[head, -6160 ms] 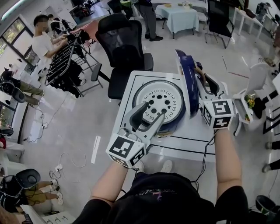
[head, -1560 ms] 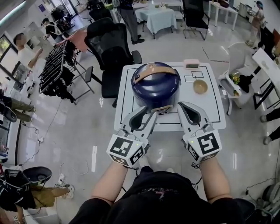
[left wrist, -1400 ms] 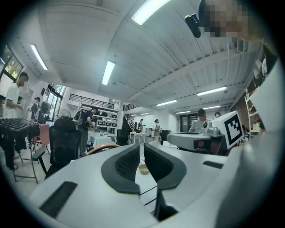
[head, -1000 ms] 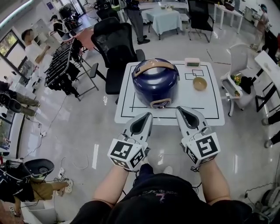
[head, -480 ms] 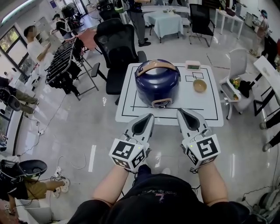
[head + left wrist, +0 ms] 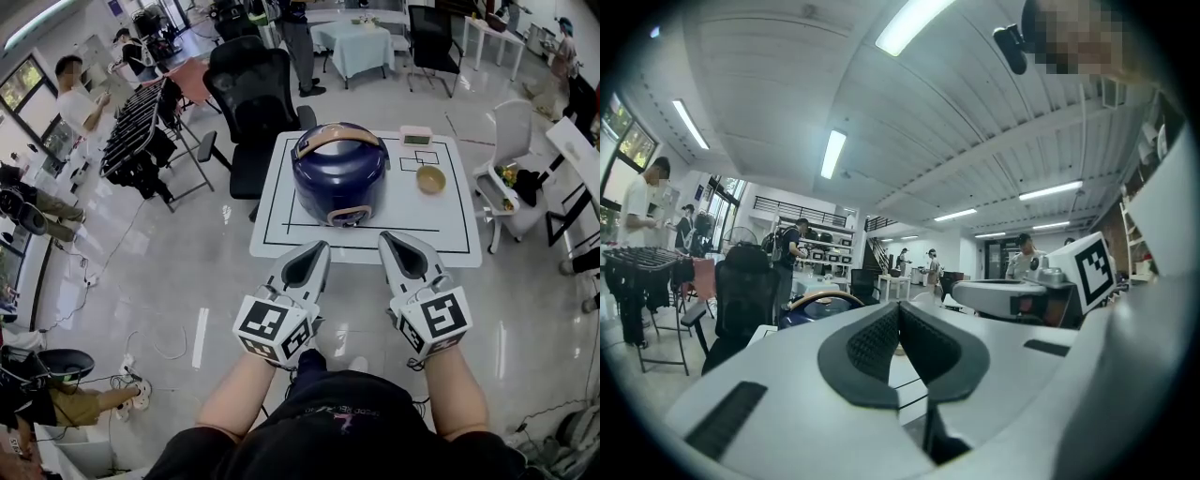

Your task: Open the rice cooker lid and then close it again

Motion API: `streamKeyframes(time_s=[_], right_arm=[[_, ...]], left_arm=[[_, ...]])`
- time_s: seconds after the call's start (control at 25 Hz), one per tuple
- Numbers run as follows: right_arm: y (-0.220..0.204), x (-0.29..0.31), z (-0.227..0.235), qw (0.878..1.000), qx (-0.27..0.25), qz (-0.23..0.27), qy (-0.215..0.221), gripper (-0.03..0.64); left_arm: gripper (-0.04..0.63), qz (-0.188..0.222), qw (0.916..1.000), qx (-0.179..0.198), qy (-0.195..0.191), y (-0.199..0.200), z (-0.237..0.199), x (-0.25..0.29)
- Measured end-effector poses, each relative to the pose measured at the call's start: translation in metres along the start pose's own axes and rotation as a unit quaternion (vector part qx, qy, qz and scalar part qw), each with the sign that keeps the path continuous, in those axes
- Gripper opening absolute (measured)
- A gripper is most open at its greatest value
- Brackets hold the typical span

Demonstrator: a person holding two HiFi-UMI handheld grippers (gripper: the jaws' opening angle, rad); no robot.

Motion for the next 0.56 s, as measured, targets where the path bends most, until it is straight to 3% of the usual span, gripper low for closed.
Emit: streamKeyframes(time_s=[0.56], right_arm=[[-0.0005, 0.005, 0.0026, 1.0, -0.002, 0.002, 0.003, 0.0]], left_arm=[[0.003, 0.0, 1.0, 0.007, -0.003, 0.0033, 0.0001, 0.0054]])
Point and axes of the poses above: the fingertips, and each gripper's own axes: x forward along the fingers, z to its right, y out of its top, the point moved 6 cm from there along -x, backward along the fingers, and after that the axes turned 13 degrees about -x, right-handed, at the moved point
